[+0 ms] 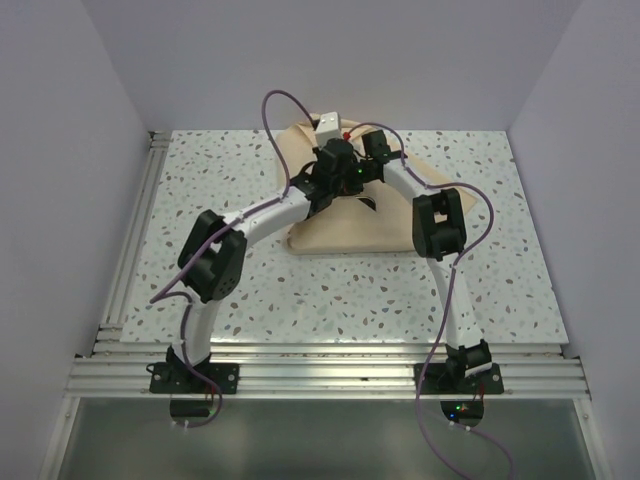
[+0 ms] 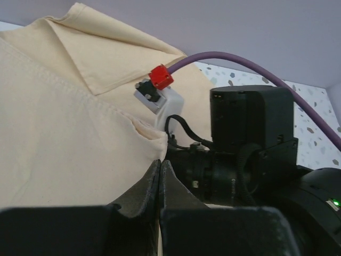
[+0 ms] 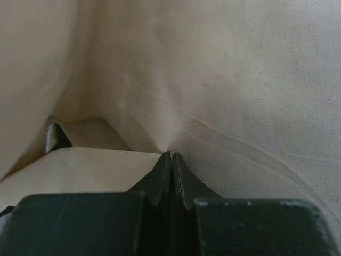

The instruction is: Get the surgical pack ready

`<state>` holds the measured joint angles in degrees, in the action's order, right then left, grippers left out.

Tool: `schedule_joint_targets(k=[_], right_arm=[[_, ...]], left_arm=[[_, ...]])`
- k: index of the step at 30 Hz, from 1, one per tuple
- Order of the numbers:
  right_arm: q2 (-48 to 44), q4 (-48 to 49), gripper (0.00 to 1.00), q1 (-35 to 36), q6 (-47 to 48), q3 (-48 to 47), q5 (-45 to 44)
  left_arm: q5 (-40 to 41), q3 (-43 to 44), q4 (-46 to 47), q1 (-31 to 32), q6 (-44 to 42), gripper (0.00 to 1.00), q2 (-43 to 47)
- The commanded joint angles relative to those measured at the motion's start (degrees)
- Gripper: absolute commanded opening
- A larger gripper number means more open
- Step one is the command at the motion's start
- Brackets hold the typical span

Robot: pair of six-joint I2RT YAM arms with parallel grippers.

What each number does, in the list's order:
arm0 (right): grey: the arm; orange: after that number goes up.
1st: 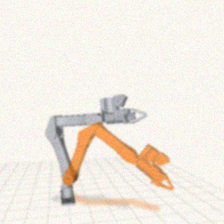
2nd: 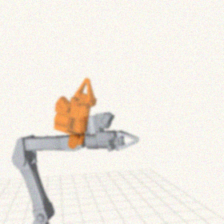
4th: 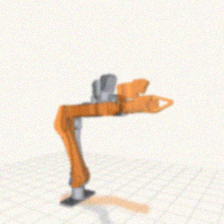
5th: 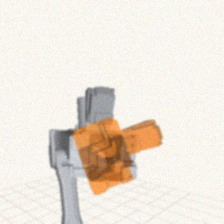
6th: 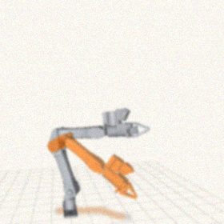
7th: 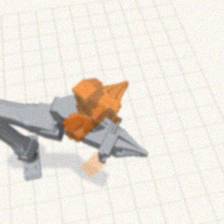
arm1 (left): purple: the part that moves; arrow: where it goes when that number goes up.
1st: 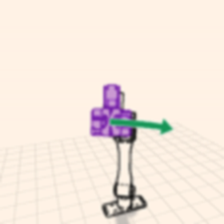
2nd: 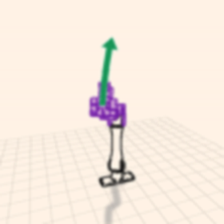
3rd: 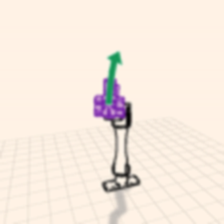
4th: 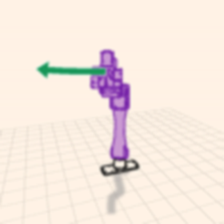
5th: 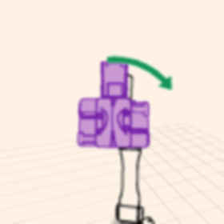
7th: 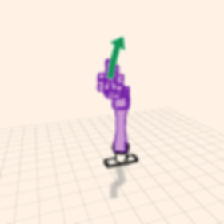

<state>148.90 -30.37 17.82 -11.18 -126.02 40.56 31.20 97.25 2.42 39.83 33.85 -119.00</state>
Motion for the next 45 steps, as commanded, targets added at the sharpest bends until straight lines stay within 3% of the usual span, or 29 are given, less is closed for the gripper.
schedule_joint_targets(k=[1, 11, 23, 29, 41, 45], right_arm=[[4.5, -2.9, 0.0, 0.5, 1.2, 0.0, -3.5], [5.4, -2.9, 0.0, 0.5, 0.9, -0.2, -2.1], [7.2, 0.4, 0.0, -2.3, -2.5, 0.3, 7.9], [9.6, 3.6, 0.0, -3.8, -7.0, -0.6, 15.6], [12.1, 10.5, 0.0, -6.3, -17.6, 0.2, 22.6], [12.9, 12.4, 0.0, -6.7, -20.4, 0.1, 23.5]], left_arm=[[-3.2, 4.2, 6.9, 1.6, 2.7, 0.0, -1.3], [-8.4, -4.8, 25.3, 5.8, 4.3, 0.0, -1.5], [-12.1, -12.4, 36.1, 6.0, 4.2, 0.0, -1.6], [-15.4, -14.0, 38.8, 6.0, 4.0, 0.0, -2.8], [-21.9, -14.0, 40.4, 6.1, 4.3, 0.0, -6.9], [-22.9, -14.2, 40.2, 6.1, 3.9, 0.05, -7.7]])
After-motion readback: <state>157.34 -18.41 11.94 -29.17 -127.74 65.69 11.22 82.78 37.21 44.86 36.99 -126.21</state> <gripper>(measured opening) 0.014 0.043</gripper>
